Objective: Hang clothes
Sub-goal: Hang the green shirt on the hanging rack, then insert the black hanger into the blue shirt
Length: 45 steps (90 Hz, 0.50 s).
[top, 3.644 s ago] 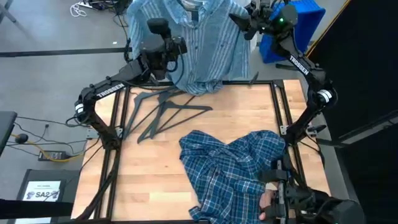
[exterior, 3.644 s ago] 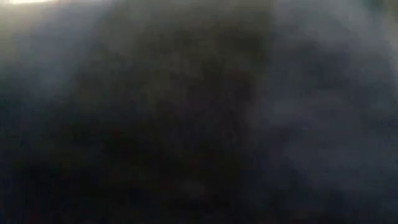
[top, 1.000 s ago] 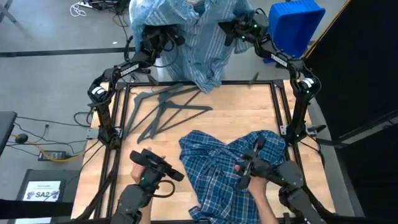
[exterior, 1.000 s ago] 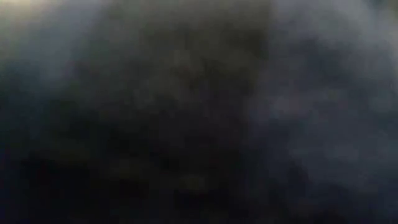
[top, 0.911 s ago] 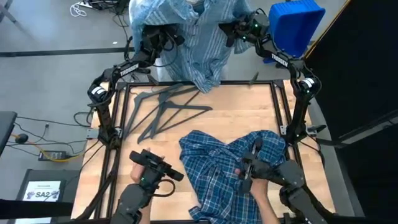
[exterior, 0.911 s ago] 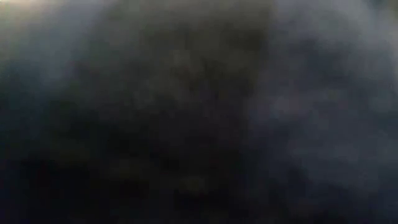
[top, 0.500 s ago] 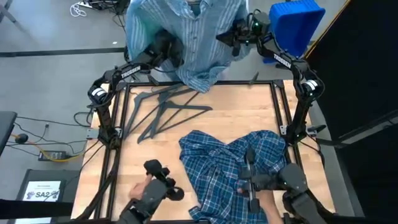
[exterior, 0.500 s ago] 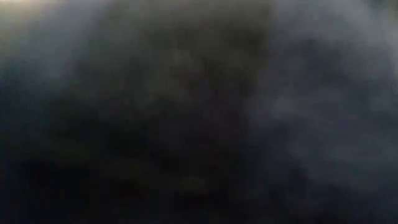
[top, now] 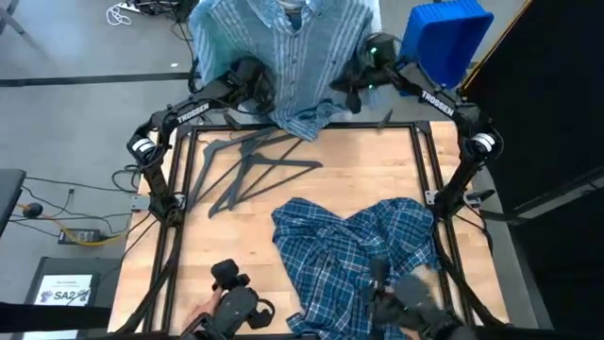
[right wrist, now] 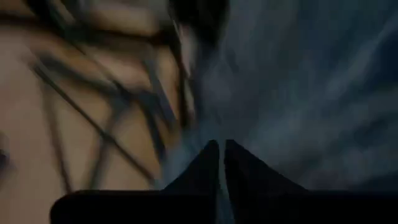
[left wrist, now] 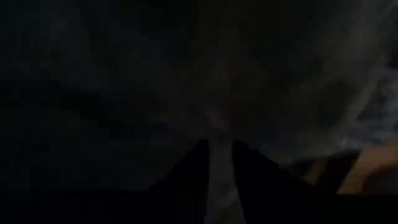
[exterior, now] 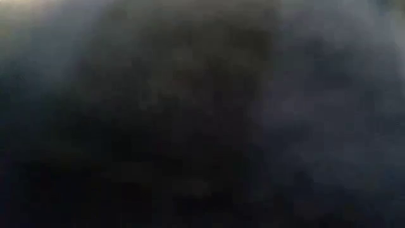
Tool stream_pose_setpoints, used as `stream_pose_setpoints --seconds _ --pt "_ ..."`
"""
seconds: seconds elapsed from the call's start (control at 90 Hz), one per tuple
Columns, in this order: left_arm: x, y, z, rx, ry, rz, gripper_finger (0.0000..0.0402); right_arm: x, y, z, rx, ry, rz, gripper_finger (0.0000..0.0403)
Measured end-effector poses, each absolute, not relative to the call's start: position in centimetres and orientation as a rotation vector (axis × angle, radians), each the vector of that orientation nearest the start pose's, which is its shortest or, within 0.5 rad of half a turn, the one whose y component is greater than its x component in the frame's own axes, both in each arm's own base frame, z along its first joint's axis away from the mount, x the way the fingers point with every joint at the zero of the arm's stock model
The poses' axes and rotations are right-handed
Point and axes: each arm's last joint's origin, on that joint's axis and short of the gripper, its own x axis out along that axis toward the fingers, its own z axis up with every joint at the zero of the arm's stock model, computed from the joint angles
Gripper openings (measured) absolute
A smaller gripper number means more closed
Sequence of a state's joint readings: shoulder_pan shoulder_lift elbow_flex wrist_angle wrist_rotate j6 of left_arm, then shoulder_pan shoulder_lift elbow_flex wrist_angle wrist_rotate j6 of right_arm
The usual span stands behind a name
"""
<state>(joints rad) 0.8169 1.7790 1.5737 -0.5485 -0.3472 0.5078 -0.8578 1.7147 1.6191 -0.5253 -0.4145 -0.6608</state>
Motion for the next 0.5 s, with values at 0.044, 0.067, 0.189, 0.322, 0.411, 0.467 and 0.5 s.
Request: stream_pose_setpoints --seconds 0.044,0.067,0.189,0.322,0.411,0.467,0.5 --pt "26.3 29.4 30.2 0.204 1.033 0.869 0.0043 26.6 -27.9 34.0 -0.267 0.631 -0.229 0.0" --pt "26.3 29.3 30.0 0.184 1.024 0.857 0.0041 26.9 -27.7 33.6 -0.263 0.634 -0.215 0.0" --pt "27.1 28.4 27.9 0.124 0.973 0.737 0.0023 28.0 -27.1 30.5 -0.189 0.653 -0.087 0.0004" --pt "28.0 27.2 24.9 0.139 0.951 0.686 0.0003 28.8 -27.0 27.3 -0.126 0.686 -0.02 0.0008" --pt "28.4 26.7 23.5 0.161 0.907 0.654 0.0003 29.4 -27.1 25.2 -0.093 0.723 0.001 0.0008" --pt "28.8 26.3 22.6 0.189 0.887 0.644 0.0004 29.8 -27.1 24.2 -0.08 0.739 0.015 0.0006" --pt "29.0 26.3 22.1 0.206 0.879 0.638 0.0004 30.1 -27.1 23.7 -0.078 0.744 0.02 0.0004"
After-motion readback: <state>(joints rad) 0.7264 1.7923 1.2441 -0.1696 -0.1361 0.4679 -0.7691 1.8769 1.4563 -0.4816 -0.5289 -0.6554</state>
